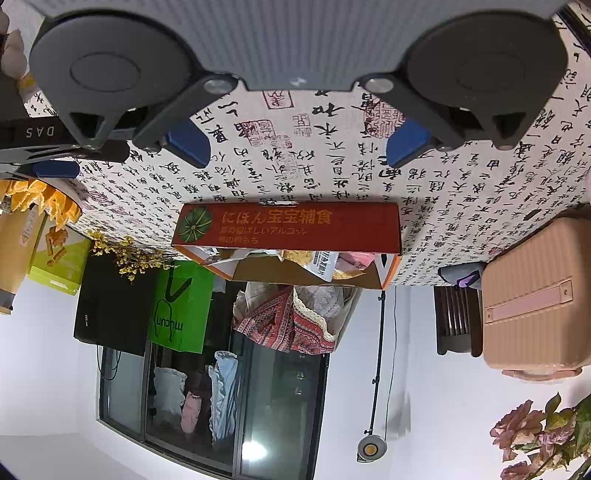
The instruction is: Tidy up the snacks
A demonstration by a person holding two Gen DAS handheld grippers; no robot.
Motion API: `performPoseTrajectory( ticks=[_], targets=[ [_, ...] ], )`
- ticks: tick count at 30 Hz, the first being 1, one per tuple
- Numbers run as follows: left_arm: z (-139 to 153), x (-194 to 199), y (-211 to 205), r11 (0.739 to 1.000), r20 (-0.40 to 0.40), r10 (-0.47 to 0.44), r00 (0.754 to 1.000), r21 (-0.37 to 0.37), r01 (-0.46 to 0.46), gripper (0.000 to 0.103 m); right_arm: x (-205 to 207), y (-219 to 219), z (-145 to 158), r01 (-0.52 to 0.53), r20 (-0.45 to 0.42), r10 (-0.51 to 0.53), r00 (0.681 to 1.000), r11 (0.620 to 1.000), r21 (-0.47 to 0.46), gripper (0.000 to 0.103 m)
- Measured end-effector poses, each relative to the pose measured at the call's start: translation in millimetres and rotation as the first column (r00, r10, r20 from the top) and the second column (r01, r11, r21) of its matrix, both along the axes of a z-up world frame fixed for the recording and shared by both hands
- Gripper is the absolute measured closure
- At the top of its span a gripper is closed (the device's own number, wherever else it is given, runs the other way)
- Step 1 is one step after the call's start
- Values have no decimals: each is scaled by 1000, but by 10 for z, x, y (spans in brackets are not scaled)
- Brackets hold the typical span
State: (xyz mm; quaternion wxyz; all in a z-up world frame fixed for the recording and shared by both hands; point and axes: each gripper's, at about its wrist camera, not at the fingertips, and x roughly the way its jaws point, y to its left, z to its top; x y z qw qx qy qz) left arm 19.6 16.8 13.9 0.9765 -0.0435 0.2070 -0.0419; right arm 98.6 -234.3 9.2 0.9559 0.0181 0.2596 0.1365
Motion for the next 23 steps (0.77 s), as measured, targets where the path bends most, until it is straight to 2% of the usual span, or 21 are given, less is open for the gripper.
performPoseTrajectory(
  ticks=[23],
  targets=[
    [-8,5,-40,1000,3,-18,1000,-9,18,0,2,-15,-61,1,-6,-1,1000,1000,4,0]
  ],
)
